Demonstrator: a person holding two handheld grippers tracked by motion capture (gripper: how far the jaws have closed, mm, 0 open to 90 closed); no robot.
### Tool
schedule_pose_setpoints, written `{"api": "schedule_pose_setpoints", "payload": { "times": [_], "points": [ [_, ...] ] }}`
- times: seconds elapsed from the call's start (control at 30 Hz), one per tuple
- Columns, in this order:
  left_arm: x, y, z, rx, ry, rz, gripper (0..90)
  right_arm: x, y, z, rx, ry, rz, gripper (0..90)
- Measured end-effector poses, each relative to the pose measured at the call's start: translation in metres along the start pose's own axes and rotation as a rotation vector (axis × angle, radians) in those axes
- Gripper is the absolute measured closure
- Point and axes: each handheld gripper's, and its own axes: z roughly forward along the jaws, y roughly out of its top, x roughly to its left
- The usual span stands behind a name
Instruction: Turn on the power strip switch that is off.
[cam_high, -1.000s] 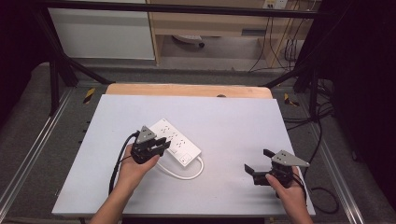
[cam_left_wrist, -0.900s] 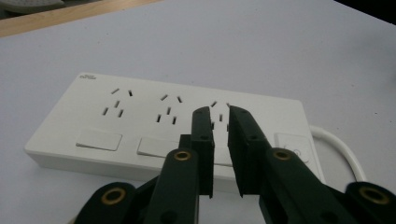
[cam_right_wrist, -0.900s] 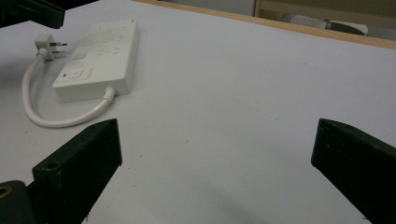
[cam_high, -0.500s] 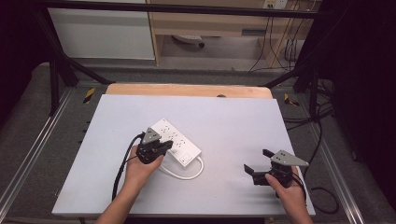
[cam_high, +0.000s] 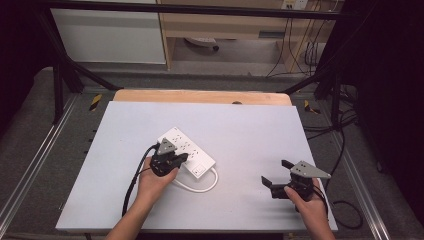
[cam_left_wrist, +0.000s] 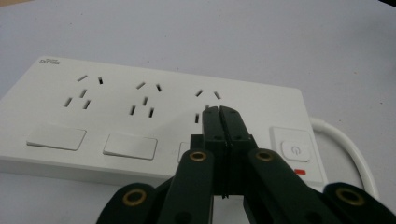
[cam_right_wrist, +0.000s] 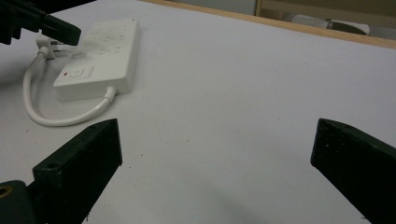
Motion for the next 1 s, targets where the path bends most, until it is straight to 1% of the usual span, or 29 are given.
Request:
{"api": "schedule_pose_setpoints", "payload": {
  "times": [0.57,1.0],
  "points": [
    [-0.0012,-0.0022,0.0048,0.024,0.004,0.023,90.0,0.0003,0.0001,0.0,0.001,-0.001,-0.001,2.4],
    [-0.0025,-0.0029,0.0064,0.029,0.006,0.036,90.0,0.0004,0.0003,-0.0003,0.0,0.001,-0.001,2.4]
  ]
}}
